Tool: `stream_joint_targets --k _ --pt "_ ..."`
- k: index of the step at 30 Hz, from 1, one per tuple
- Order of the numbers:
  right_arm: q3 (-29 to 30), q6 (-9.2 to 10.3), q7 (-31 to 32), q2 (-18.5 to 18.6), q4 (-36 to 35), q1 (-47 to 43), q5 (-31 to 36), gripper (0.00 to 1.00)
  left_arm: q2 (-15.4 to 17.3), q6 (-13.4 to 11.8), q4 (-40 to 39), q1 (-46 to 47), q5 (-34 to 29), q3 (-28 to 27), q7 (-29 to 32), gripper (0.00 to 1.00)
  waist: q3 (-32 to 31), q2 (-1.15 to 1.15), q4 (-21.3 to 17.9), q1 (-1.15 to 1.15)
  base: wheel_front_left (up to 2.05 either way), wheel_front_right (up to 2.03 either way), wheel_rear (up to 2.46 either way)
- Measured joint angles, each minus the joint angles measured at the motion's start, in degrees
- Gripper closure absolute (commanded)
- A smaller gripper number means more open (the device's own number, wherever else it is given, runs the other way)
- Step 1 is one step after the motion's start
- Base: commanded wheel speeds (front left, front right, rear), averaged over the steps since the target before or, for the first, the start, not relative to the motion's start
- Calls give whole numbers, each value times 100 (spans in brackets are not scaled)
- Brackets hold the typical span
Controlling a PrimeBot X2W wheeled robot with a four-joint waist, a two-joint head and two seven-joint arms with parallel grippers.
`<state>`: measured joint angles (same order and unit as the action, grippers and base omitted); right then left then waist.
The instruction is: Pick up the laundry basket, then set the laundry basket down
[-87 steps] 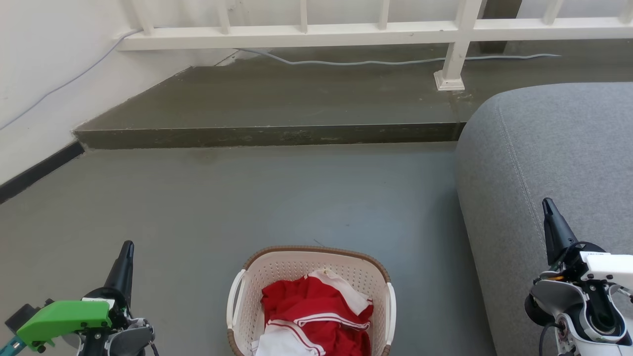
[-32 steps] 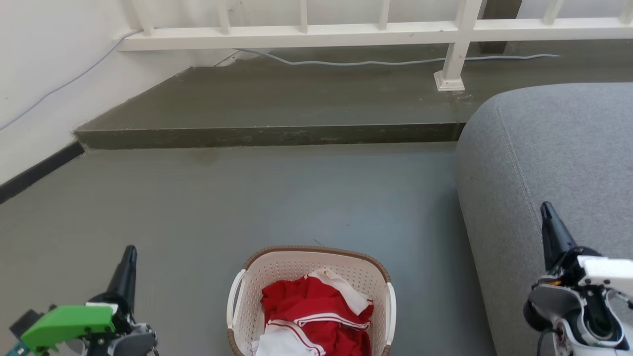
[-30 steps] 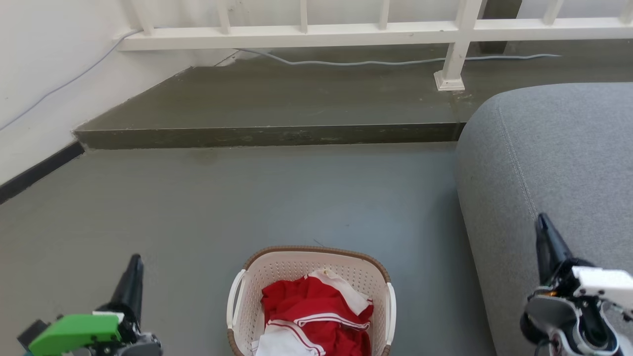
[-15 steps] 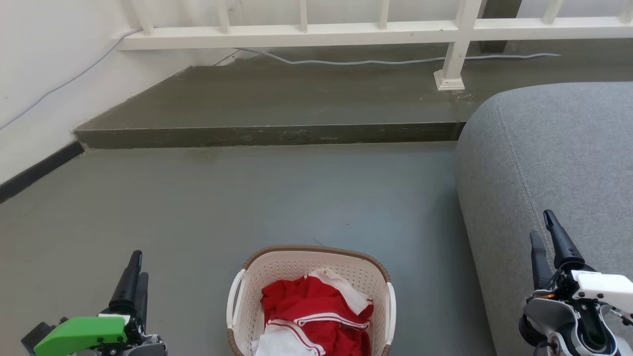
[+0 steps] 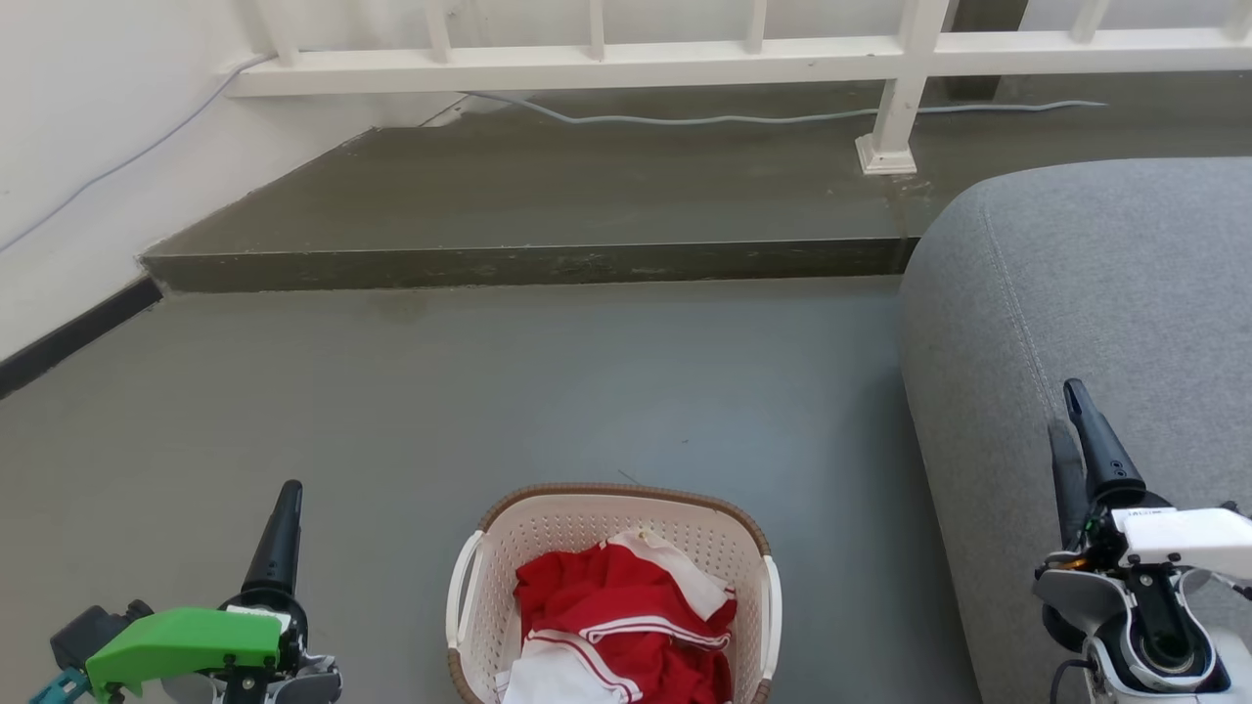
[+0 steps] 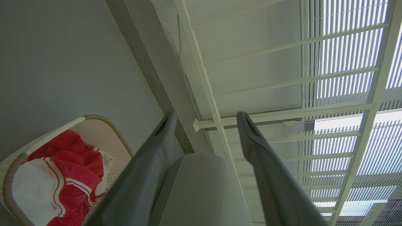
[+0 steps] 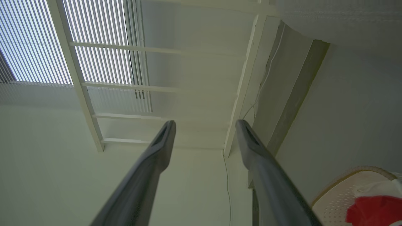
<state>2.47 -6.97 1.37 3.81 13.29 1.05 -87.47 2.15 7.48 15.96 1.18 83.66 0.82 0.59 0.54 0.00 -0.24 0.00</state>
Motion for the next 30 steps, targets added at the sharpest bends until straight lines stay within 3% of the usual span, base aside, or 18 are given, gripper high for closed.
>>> stream_joint_targets --k 15,30 --pt "-716 -1 -438 604 -246 122 1614 0 138 -42 -171 174 -1529 279 -276 0 39 0 -15 0 0 0 0" --pt "-883 109 -739 681 -376 204 3158 0 177 -196 -386 254 -3229 542 -621 0 55 0 -35 0 0 0 0"
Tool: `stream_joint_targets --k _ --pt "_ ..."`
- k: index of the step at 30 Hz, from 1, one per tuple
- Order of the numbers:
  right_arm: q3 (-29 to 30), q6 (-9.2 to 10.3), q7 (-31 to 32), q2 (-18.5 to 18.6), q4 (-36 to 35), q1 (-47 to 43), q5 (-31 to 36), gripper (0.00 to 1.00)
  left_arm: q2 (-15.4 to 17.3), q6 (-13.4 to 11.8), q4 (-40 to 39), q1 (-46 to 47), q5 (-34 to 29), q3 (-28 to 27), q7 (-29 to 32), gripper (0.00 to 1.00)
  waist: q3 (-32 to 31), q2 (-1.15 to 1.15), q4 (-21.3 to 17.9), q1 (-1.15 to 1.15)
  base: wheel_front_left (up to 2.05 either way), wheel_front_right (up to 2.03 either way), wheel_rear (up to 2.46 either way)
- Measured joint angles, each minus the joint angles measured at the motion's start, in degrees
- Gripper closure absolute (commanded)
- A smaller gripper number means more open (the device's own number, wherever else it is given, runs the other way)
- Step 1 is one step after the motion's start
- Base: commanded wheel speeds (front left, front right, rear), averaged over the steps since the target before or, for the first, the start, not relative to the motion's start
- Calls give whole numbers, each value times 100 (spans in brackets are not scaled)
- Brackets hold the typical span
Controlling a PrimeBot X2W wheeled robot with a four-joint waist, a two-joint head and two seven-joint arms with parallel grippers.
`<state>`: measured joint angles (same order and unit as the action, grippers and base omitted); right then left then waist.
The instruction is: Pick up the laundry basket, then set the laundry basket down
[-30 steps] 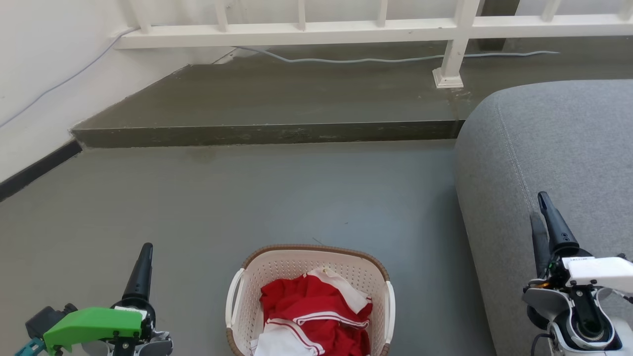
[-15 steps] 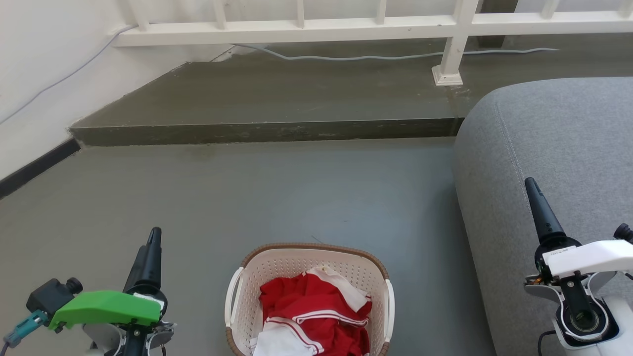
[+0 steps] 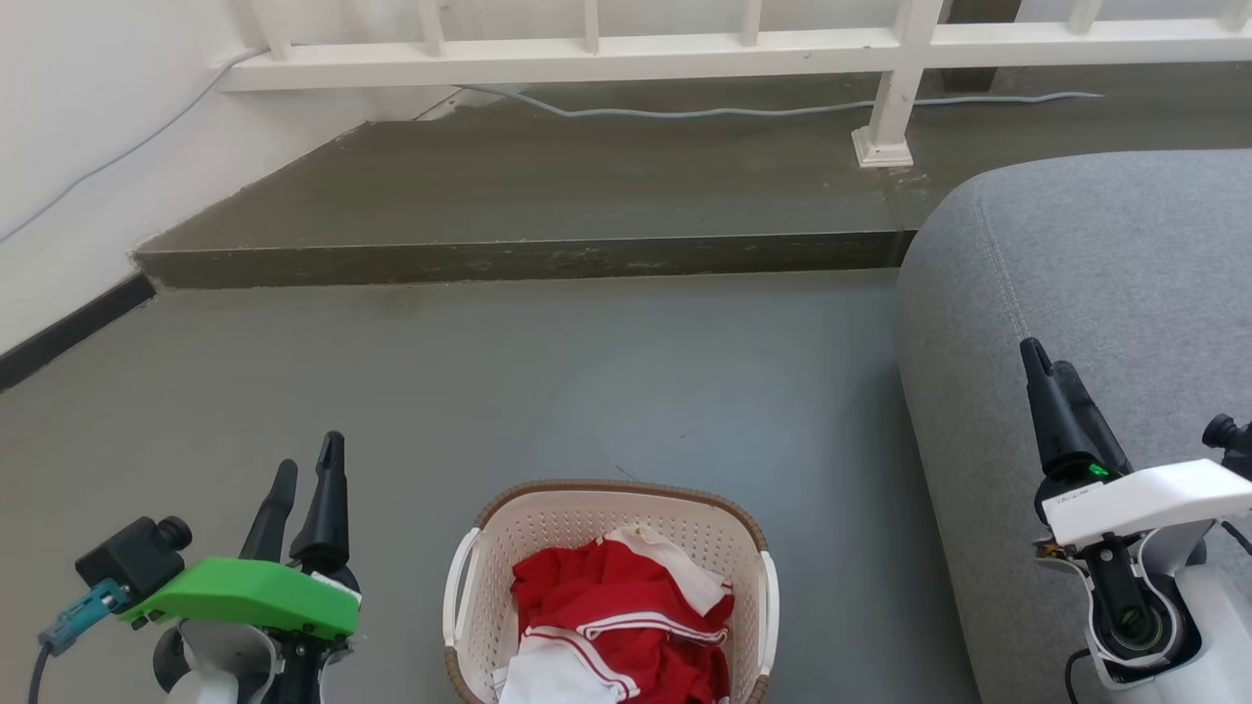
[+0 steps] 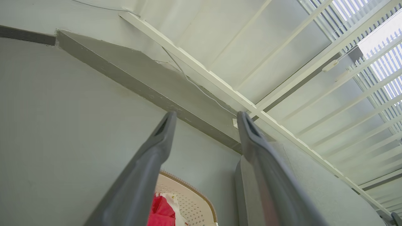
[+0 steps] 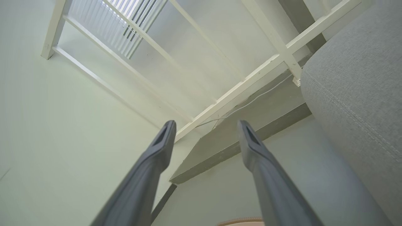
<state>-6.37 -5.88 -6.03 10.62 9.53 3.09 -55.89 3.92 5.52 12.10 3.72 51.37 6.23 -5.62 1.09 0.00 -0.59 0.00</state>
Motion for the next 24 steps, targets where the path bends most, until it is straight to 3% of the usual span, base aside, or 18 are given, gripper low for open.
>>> stream_joint_targets --k 8,24 --pt "-32 90 -153 -3 -75 1 639 0 -58 -53 -87 0 -621 88 -159 0 -6 0 -8 0 0 0 0" --pt "-141 86 -445 -25 -240 1 1769 0 -98 -57 -286 2 -1801 165 -478 0 31 0 -10 0 0 0 0"
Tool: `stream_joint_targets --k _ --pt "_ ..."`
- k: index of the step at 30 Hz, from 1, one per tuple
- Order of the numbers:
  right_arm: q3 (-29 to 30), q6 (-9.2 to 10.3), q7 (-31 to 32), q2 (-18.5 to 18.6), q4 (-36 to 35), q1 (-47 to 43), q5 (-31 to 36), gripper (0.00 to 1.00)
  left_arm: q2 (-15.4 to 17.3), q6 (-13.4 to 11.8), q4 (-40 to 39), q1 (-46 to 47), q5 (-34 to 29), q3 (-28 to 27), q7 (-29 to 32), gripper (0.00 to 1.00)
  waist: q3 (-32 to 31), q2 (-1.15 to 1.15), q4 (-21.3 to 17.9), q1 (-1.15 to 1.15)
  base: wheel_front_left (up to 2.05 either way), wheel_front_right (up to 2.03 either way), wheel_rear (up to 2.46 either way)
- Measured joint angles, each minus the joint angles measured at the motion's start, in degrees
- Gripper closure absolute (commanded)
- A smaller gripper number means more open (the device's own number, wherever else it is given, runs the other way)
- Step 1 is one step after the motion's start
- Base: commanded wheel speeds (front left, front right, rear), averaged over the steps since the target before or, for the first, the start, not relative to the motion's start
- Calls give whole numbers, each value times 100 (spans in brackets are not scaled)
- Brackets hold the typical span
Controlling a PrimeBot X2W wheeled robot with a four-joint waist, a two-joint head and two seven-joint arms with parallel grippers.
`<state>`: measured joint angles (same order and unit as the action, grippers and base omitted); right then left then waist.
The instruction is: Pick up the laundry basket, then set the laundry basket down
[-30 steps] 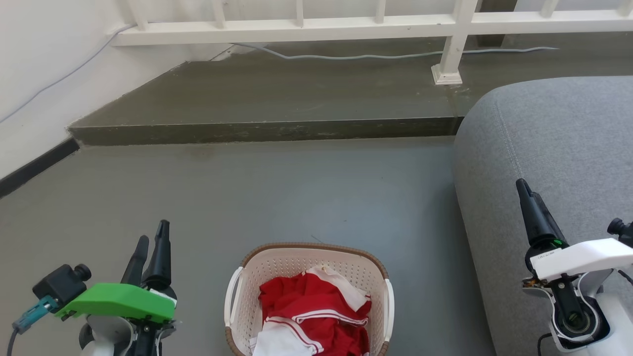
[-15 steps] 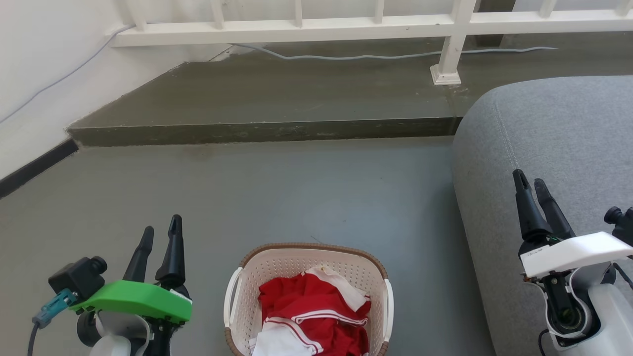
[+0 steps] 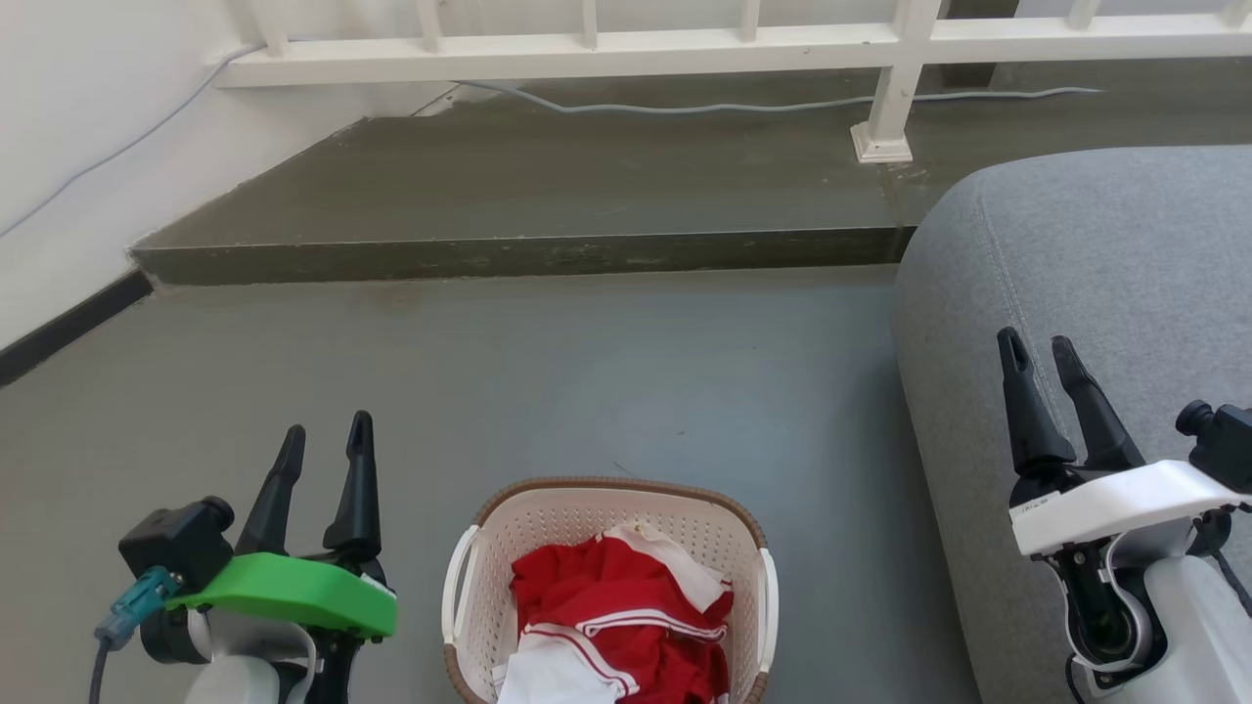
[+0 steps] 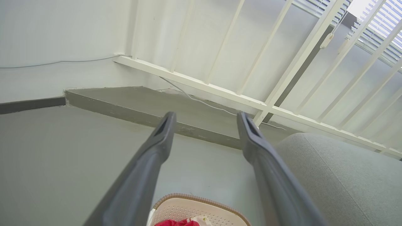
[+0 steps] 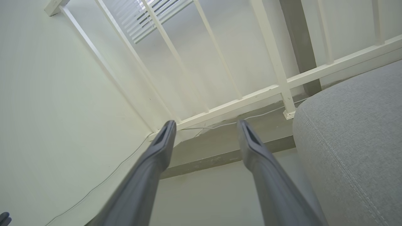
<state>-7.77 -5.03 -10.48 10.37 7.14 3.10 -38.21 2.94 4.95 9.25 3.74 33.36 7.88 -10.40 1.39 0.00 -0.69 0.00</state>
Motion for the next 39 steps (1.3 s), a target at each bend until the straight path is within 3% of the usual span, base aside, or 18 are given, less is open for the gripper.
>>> stream_joint_targets --k 20,39 --pt "89 -44 -375 -26 -158 0 1480 0 -18 1 -233 107 -1432 141 -389 0 71 0 -15 0 0 0 0" --pt "310 -96 -396 -140 -71 -1 1730 0 -31 13 -245 107 -1499 52 -402 0 163 0 -49 0 0 0 0"
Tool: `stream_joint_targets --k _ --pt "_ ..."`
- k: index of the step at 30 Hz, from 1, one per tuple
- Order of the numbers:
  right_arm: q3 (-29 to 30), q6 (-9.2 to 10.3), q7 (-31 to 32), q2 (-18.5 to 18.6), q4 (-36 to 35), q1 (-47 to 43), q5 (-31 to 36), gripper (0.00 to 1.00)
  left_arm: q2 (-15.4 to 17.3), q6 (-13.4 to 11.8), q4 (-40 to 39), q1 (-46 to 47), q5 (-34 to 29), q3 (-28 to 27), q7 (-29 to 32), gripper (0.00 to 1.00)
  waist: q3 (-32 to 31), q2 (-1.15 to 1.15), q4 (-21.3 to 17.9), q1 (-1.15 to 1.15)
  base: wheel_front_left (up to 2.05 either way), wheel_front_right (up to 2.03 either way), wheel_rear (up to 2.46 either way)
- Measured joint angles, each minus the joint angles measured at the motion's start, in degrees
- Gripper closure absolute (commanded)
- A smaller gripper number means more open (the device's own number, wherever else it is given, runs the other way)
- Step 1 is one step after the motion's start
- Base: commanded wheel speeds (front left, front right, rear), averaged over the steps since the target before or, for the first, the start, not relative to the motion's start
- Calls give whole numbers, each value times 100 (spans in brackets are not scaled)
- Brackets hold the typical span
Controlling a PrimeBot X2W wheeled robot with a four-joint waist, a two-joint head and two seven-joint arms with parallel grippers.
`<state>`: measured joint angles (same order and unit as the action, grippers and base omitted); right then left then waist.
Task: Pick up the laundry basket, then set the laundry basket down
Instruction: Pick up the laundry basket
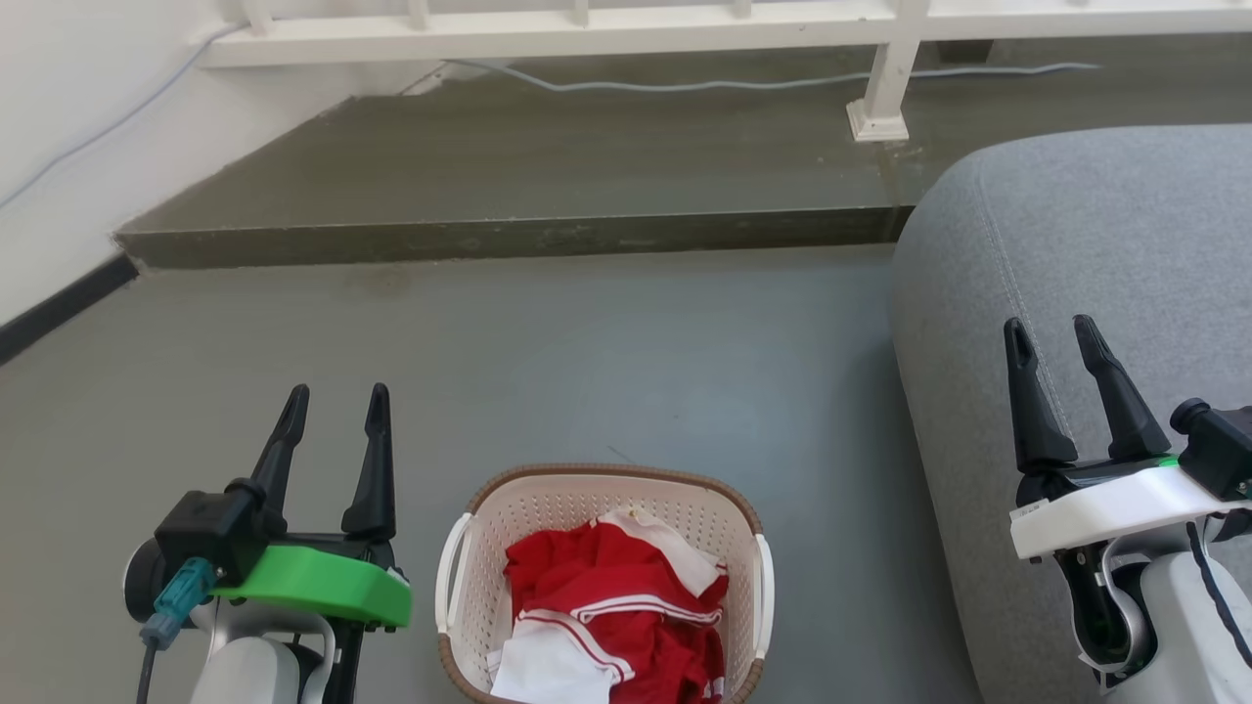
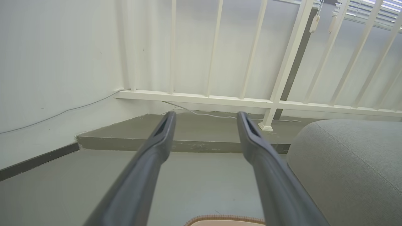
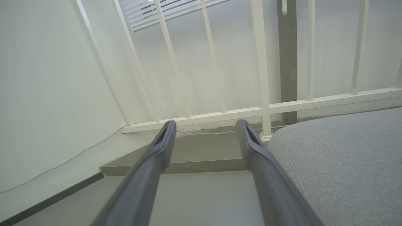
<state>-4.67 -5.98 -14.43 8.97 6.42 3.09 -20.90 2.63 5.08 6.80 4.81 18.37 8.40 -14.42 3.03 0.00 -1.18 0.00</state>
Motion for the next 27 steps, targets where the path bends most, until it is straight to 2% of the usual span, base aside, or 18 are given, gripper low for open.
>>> stream_joint_targets --k 5,13,20,27 --pt "-35 -5 0 -2 1 0 34 0 -4 1 116 0 46 11 0 0 187 0 -47 0 0 0 0" --pt "-102 -54 0 -44 -70 118 38 0 -11 21 733 75 158 94 0 0 676 0 -168 0 0 0 0" --pt "-103 -56 0 -77 -149 382 38 0 -21 21 1390 528 193 -4 53 0 1203 0 -315 0 0 0 0" --pt "-119 -57 -1 -153 -232 670 38 0 19 26 2085 1050 437 -204 361 0 1765 0 -473 0 0 0 0"
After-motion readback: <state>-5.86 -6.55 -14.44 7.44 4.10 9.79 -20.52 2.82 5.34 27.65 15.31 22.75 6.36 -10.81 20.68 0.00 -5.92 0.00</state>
